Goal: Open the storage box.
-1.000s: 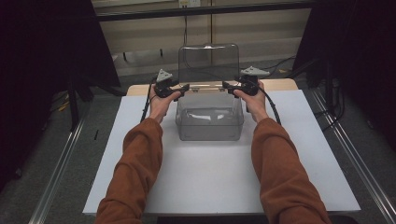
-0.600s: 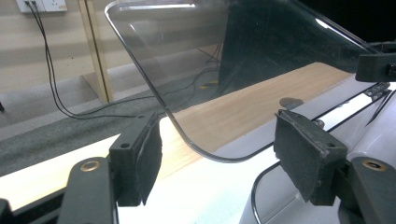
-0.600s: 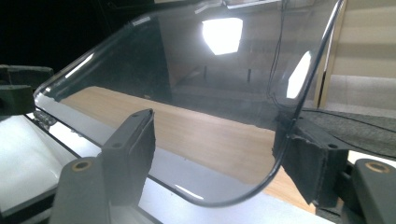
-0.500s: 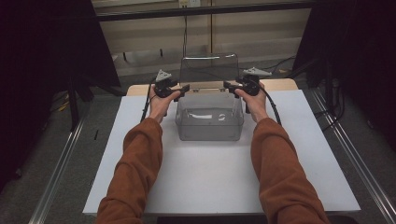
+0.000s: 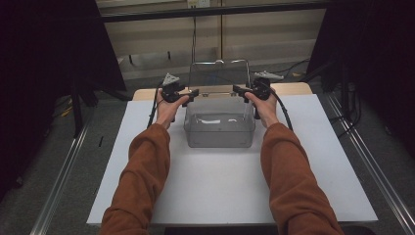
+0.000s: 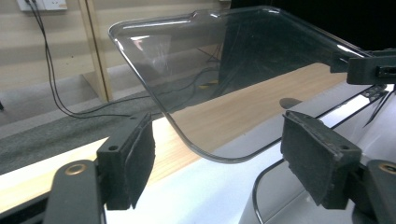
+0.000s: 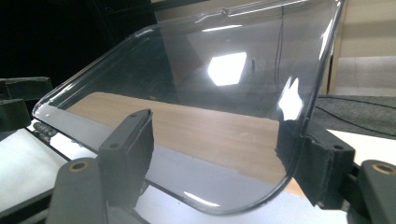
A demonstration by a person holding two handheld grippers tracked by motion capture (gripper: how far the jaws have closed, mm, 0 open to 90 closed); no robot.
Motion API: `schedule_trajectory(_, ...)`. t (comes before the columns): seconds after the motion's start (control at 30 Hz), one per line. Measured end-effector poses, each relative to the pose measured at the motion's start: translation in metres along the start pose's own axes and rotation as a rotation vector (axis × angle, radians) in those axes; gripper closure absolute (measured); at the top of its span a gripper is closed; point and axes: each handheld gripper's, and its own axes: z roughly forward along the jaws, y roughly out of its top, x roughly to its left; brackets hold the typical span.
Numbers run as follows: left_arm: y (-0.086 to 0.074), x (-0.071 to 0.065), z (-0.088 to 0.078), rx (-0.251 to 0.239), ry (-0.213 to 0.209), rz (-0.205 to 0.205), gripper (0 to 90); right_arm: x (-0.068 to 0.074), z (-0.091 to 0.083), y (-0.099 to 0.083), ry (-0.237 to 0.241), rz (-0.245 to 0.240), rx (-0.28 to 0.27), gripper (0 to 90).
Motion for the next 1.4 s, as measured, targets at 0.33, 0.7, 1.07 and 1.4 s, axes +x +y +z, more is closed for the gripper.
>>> schedule_trajectory(0.33,-0.0007,-0.0003,0.0003,-0.005,-0.001,-0.022,26.4,-0.0016,0.0013,-0.001,-0.007,0.067,0.014,23.3)
schedule_trajectory(0.7,-0.0017,0.001,0.0006,-0.005,0.006,-0.037,23.4,-0.0025,0.0017,-0.002,-0.03,0.12,0.023,20.2)
schedule_trajectory(1.07,-0.0042,0.0026,0.0006,-0.013,0.02,-0.058,19.1,-0.0004,0.0015,-0.0024,-0.069,0.077,0.01,18.1)
schedule_trajectory(1.4,-0.0035,-0.0005,-0.0025,-0.013,0.034,-0.054,18.5,0.0037,-0.0024,0.0003,-0.077,0.013,0.01,15.5)
